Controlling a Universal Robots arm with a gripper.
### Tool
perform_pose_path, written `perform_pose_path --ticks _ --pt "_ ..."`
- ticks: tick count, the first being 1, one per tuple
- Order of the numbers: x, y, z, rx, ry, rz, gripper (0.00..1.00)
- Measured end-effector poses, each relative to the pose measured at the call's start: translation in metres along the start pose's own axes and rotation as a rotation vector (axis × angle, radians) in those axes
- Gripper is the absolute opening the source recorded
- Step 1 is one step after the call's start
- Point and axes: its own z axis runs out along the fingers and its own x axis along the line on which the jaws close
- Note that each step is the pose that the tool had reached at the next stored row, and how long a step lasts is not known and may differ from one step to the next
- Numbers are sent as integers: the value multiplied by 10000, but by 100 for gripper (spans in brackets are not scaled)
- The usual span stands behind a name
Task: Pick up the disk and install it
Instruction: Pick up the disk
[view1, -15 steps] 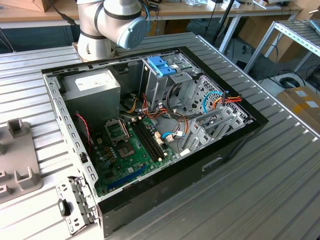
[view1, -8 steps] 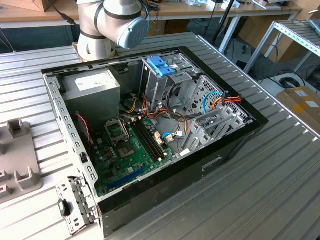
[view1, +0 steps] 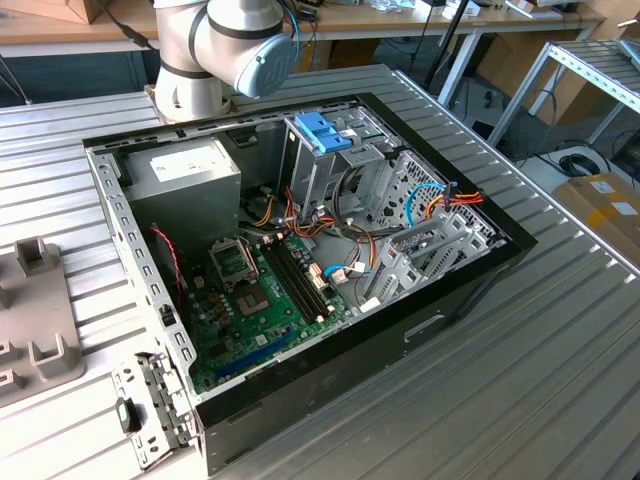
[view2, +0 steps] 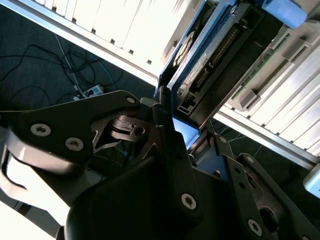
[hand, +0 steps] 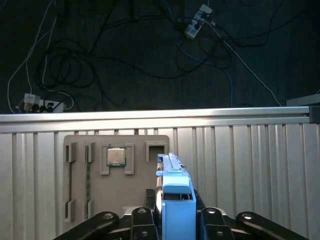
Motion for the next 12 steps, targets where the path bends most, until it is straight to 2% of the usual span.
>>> perform_pose_path --ticks 10,11,12 --pt "-5 4 -74 1 0 0 37" --pt "-7 6 -112 1 -1 -1 37" --pt "-11 10 -177 1 0 0 37"
